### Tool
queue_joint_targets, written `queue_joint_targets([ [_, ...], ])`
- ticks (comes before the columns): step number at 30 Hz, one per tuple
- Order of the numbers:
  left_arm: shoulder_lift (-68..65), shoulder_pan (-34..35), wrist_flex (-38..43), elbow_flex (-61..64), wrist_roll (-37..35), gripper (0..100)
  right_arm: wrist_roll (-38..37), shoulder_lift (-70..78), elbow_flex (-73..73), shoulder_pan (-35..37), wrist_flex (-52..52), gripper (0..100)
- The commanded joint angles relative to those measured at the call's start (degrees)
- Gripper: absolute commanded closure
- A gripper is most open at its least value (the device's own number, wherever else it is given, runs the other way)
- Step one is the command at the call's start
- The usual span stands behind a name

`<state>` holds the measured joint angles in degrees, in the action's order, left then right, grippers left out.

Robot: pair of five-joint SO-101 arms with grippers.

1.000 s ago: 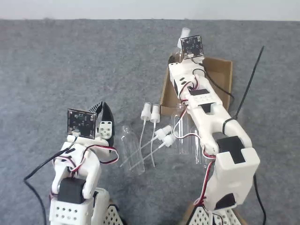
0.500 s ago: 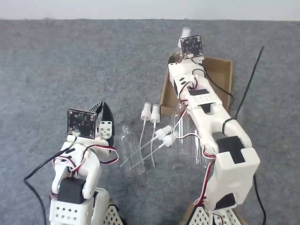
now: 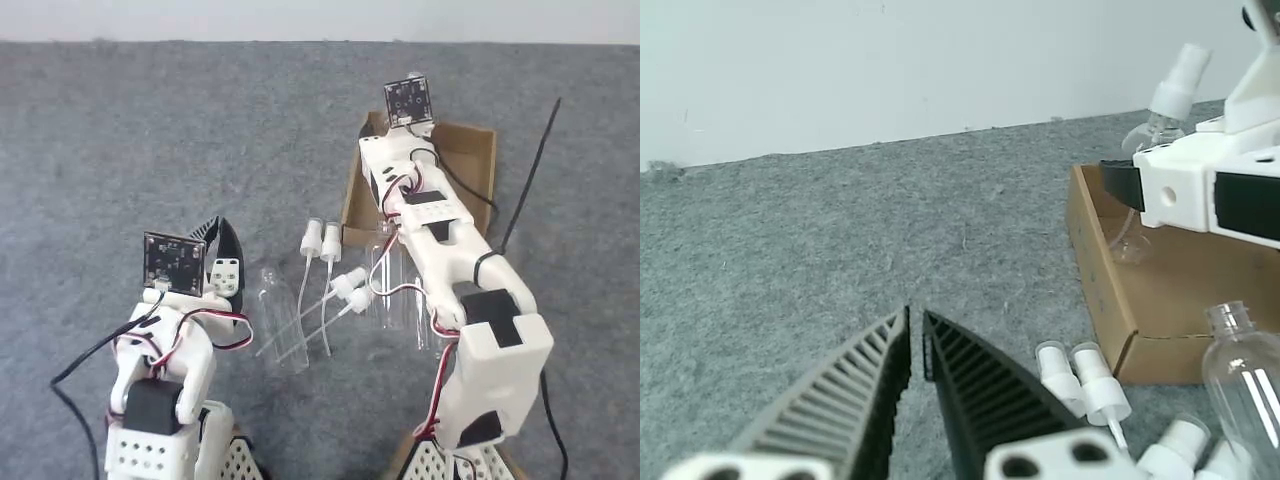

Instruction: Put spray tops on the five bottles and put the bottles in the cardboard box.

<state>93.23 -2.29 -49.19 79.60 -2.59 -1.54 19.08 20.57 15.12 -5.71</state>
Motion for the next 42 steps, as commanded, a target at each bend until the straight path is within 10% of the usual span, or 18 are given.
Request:
queue_joint_targets([
  [1,-0.4,-0.1,1.7,-0.5,0.3,99,-0.6,-1.4,-3.0,0.7,-0.3,72.0],
  [19,-0.4,-0.1,1.7,-0.4,0.3,99,-1.0,-23.5,-3.8,0.2,11.2,72.3],
  [37,-0.5,-0.1,1.7,-0.5,0.3,99,-1.2,-55.0,-3.3,0.2,55.6,72.3],
  [42,-0.8,-0.1,1.7,-0.9,0.6,99,-11.1,-59.2,-3.3,-1.1,65.9,72.3],
])
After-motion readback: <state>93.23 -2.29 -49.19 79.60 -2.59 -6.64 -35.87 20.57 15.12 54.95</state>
